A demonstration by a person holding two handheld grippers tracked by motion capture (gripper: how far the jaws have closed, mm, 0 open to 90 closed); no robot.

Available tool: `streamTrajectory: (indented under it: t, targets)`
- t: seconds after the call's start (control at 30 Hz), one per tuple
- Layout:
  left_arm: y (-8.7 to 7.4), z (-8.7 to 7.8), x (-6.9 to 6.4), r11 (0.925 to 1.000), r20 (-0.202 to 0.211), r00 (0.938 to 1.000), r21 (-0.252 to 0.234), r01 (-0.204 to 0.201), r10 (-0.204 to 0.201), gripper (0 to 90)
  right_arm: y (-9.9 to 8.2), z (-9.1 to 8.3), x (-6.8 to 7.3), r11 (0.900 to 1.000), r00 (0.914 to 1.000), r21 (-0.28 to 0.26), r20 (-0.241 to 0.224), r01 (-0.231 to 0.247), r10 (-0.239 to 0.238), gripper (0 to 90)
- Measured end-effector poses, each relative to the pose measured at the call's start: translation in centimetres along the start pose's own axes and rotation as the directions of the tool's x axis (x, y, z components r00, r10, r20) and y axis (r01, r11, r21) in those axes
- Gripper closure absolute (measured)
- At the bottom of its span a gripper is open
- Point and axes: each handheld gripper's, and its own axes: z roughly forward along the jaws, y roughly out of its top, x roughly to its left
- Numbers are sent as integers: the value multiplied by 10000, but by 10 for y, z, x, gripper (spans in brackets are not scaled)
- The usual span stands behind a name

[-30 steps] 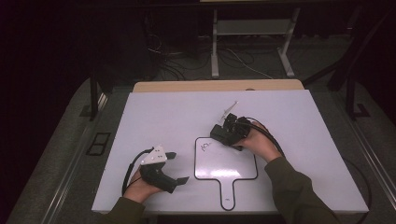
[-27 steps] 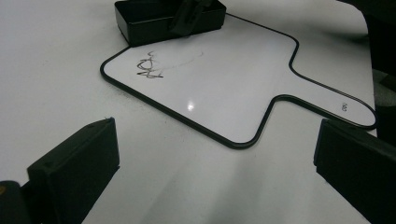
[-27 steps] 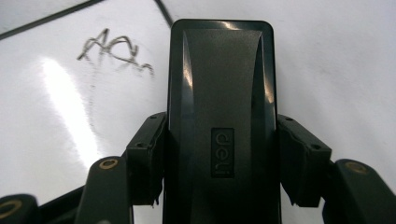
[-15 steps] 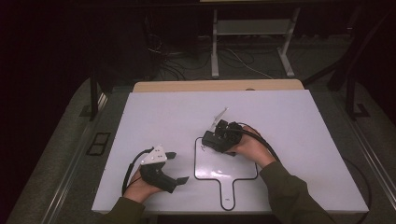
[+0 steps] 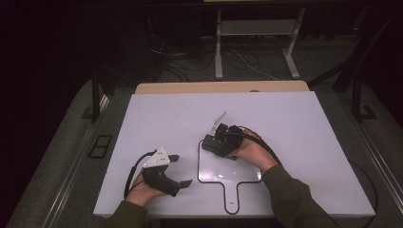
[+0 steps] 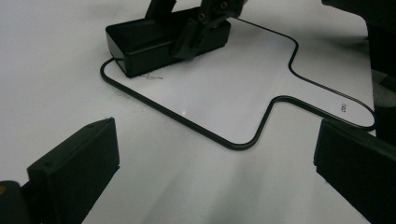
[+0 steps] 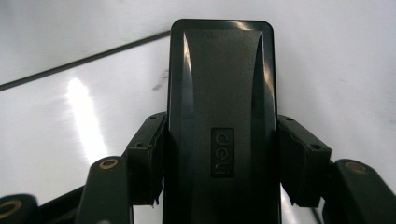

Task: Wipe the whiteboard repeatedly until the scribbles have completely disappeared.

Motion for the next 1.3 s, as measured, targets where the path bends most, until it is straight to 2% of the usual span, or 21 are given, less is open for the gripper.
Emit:
streamTrajectory:
  t: [0.17, 0.27, 0.47, 0.53, 0.63, 0.83, 0.97, 1.0, 1.23, 1.3]
  targets:
    - [0, 0, -1, 10000, -6, 10000, -14, 18, -18, 0, 2, 2, -12, 9998, 9996, 98, 184, -199, 197, 386]
    - [0, 1, -1, 10000, -22, 10000, 27, 2, -2, 0, 6, 3, -14, 9994, 9993, 179, 256, -286, 281, 386]
    - [0, 1, -1, 9999, -8, 10000, 64, -78, 78, 0, 12, 5, -2, 9997, 9997, 148, 159, 194, -196, 386]
    - [0, 1, -1, 10000, -25, 10000, 22, -50, 50, 0, 14, 6, 4, 9996, 9997, 159, -19, 226, -226, 385]
    - [0, 1, -1, 9999, -19, 10000, 70, -97, 98, 0, 17, 7, 9, 9990, 9993, 245, 13, 368, -369, 385]
    - [0, 1, -1, 10000, -34, 10000, 54, -81, 82, 0, 20, 9, -2, 9996, 9999, 281, 87, 86, -88, 385]
    - [0, 1, 0, 10000, -28, 10000, 46, -67, 68, 0, 26, 12, -6, 9991, 9996, 403, 230, 129, -139, 385]
    - [0, 1, 0, 10000, -25, 10000, 39, -62, 62, 0, 27, 12, -4, 9992, 9999, 403, 147, 79, -85, 385]
    - [0, 1, -1, 10000, -29, 10000, 1, -44, 44, 0, 31, 12, 16, 9977, 9983, 352, -170, 571, -566, 385]
    - [0, 1, -1, 10000, -28, 10000, 52, -68, 69, 0, 32, 12, 21, 9967, 9972, 345, -120, 735, -732, 386]
